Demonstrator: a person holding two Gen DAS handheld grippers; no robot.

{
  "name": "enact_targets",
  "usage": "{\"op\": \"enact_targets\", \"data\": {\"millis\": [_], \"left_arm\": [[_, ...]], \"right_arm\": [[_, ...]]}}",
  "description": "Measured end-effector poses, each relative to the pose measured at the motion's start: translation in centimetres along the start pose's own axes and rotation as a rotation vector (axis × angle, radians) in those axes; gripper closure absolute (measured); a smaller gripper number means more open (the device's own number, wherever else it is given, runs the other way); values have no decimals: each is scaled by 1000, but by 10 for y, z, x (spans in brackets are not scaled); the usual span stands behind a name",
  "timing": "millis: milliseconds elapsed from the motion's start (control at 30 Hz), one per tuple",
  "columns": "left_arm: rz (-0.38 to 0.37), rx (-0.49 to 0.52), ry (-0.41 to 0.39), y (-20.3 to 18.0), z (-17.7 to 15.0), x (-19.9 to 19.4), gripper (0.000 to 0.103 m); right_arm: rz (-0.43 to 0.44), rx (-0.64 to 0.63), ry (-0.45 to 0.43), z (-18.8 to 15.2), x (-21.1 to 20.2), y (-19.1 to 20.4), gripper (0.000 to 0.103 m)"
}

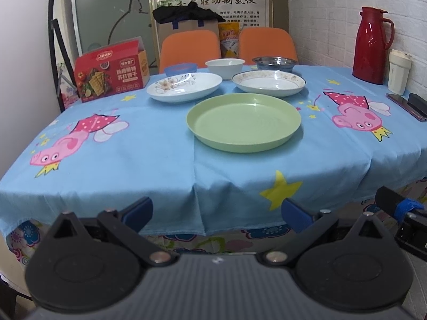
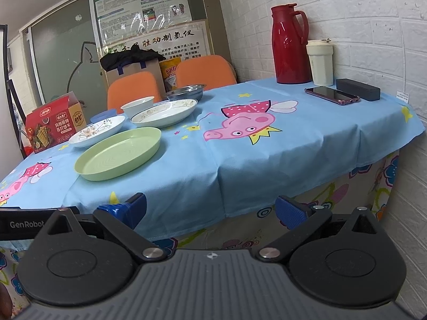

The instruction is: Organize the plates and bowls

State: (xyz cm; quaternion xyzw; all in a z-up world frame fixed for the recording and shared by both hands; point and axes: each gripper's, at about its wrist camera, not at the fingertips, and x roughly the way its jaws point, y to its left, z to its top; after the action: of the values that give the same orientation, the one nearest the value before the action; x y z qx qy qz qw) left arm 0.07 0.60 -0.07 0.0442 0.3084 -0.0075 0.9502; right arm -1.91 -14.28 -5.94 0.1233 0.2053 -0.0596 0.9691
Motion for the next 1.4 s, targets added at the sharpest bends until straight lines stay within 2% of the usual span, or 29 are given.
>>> {"op": "enact_targets", "data": {"millis": [967, 1400], "left_arm": [[-64, 23, -9, -6, -4, -2, 1], [-59, 12, 1, -5, -1, 0, 1]], "right_arm": [[6, -10, 7, -1, -1, 2, 12], [3, -15, 7, -1, 1, 4, 12]]}}
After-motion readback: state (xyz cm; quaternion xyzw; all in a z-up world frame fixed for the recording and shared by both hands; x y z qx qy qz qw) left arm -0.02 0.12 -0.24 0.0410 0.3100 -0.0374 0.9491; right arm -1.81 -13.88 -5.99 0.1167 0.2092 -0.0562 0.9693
